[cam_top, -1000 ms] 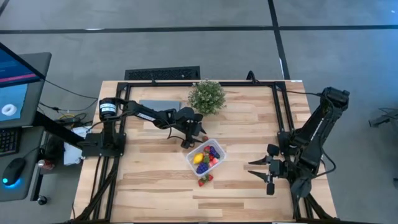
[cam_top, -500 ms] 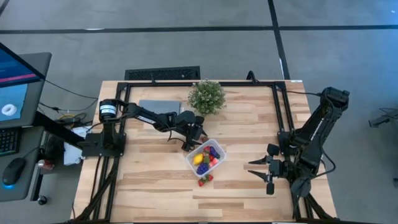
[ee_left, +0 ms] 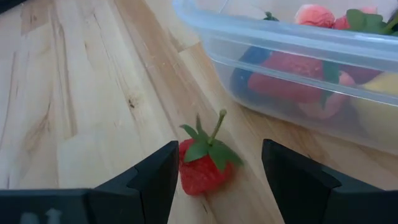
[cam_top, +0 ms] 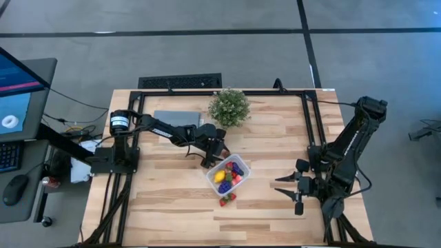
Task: Pick and placing Produce into tupperware
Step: Put the red strawberry into the transparent bin
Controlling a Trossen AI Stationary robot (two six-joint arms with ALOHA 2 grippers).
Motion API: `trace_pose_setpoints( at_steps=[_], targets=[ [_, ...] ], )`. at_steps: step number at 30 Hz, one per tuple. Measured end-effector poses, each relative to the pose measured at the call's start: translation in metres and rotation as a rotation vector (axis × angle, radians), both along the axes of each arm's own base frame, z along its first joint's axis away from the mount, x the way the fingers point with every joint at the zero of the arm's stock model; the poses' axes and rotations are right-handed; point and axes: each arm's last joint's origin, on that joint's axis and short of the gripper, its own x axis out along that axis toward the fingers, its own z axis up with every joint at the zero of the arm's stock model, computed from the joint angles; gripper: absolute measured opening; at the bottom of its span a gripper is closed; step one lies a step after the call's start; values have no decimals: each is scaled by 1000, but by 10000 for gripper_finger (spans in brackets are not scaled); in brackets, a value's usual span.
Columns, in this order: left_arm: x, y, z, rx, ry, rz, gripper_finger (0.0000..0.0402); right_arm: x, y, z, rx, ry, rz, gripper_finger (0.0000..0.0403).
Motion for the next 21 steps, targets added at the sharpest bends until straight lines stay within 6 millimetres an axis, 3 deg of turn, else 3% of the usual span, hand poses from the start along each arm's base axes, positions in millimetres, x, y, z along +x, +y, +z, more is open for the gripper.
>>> trace_pose_setpoints(
  at_steps=[13, 21],
  targets=[
    [-2, -1, -3, -16, 31, -33, 150, 0, 0, 0, -5, 2, 0, 165],
    [-1, -1, -1, -18, 15, -21, 151, 0, -1, -1, -13, 6, 0, 152]
  ],
)
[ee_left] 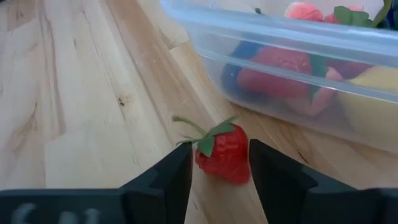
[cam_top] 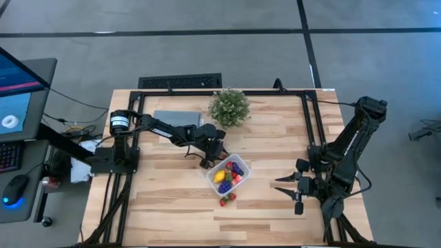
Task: Pick and placing Produce into tupperware
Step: Put the red strawberry into the transparent bin
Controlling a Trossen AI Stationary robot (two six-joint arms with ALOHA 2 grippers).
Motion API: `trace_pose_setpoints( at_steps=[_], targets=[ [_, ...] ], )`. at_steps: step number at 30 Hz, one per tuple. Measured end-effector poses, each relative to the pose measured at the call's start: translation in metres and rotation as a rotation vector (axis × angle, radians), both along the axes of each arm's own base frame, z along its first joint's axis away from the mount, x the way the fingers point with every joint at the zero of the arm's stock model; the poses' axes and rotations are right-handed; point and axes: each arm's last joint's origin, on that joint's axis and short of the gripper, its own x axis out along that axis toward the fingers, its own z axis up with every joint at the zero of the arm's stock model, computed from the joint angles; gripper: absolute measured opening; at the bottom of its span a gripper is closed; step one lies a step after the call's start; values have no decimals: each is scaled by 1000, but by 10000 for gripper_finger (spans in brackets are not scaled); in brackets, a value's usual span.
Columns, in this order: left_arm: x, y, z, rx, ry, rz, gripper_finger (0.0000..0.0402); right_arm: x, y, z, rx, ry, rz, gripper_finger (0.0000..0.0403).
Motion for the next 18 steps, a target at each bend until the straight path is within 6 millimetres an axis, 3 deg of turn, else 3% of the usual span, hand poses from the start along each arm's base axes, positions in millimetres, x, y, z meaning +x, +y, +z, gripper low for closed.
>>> trace_pose_setpoints(
  at_steps=[18],
  targets=[
    [1, -2, -2, -45, 14, 22, 202, 0, 0, 0, -5, 2, 0, 134]
  ],
)
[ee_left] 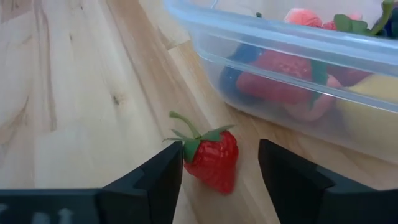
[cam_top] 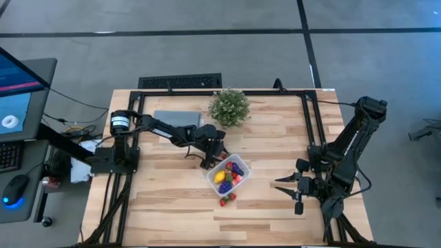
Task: Pick and placing Produce into tupperware
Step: Put the red strawberry into the transparent bin
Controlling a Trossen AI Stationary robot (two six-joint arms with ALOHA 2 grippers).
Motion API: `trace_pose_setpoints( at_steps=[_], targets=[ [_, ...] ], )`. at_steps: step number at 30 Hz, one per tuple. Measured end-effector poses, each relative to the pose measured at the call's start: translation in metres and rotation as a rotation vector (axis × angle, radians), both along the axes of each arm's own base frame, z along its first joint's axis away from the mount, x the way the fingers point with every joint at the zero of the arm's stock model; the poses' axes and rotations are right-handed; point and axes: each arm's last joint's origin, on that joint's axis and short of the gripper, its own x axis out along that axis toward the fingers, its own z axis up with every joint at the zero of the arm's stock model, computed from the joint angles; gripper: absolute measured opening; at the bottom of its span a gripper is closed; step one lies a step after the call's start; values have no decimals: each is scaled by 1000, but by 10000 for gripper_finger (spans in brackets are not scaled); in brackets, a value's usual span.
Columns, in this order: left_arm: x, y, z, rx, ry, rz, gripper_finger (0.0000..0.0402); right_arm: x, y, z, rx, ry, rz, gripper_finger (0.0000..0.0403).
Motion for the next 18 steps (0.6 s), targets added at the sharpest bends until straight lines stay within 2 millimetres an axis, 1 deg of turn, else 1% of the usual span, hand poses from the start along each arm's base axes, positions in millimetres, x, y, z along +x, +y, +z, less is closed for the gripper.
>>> trace_pose_setpoints(
  at_steps=[6, 18],
  targets=[
    [3, -1, -14, -31, 23, 3, 206, 0, 0, 0, 2, -1, 0, 132],
    [10, 1, -12, -26, -6, -15, 202, -1, 0, 0, -5, 4, 3, 132]
  ],
)
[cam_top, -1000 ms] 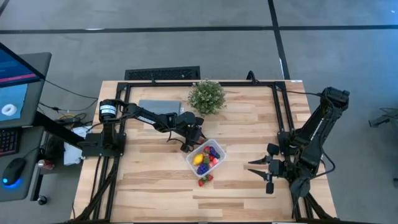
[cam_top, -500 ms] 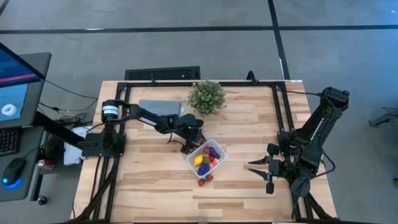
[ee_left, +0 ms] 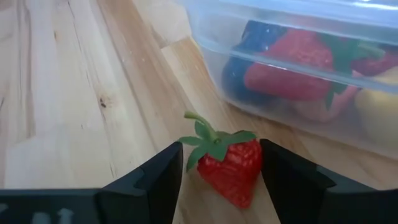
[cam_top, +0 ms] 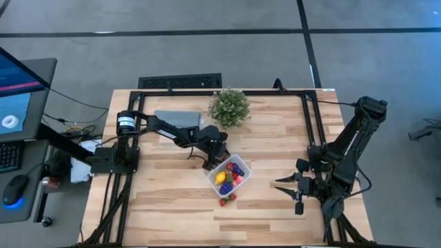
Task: Pick and placing Produce into tupperware
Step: Put the red strawberry into the transparent bin
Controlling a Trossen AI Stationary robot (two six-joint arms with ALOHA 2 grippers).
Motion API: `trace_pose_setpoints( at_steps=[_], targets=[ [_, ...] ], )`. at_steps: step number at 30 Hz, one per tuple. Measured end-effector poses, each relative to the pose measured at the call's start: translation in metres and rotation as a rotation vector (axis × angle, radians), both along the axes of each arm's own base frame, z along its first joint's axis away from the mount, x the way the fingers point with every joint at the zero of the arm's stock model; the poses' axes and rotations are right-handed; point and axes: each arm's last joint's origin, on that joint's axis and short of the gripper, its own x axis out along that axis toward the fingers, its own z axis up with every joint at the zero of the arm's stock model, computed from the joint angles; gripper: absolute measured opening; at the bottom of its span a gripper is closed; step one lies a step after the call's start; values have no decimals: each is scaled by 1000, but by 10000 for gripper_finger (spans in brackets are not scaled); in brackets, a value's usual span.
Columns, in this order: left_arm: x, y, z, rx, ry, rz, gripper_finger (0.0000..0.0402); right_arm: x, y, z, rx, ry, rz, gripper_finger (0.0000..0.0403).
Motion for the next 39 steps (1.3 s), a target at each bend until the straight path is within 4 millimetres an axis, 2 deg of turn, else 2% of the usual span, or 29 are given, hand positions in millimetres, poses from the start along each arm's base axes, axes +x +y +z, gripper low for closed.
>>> trace_pose_setpoints(
  at_steps=[11, 18, 28, 39],
  targets=[
    [0, 1, 0, 2, -6, -6, 129, 0, 0, 0, -1, 0, -1, 132],
    [0, 1, 0, 0, -4, -3, 142, 0, 0, 0, 2, -1, -1, 132],
    [-2, 2, 4, 15, 15, 33, 138, 0, 0, 0, 2, -1, -1, 132],
    [-15, 8, 36, 44, 58, 88, 143, 0, 0, 0, 3, -1, -1, 132]
  ],
)
